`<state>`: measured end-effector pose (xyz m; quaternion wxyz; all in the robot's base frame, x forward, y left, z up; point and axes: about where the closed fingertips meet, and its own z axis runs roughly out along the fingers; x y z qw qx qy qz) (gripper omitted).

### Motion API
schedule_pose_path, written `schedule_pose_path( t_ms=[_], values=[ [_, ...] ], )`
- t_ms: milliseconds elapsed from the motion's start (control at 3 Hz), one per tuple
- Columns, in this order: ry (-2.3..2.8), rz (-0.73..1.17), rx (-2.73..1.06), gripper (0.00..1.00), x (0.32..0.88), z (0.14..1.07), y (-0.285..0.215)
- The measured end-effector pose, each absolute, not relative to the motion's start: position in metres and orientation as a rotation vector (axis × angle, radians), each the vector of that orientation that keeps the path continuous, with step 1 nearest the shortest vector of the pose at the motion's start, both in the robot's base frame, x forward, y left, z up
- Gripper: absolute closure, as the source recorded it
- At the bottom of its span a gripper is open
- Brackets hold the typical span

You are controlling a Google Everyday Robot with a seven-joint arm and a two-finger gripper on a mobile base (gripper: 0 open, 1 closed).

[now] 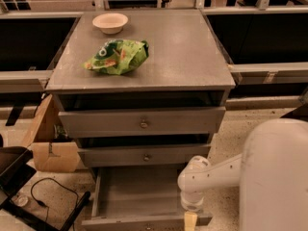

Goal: Open bottom drawer

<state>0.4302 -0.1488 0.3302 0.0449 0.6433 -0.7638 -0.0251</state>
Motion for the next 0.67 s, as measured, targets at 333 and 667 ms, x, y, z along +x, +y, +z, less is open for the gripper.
schedule_pose_path(
  t_ms=[333,667],
  values=[
    [-2.298,0.109,1.898,0.0,0.386,0.412,-0.172],
    [-2.333,0.269,1.779,0.0,0.357,0.473,-0.174]
  ],
)
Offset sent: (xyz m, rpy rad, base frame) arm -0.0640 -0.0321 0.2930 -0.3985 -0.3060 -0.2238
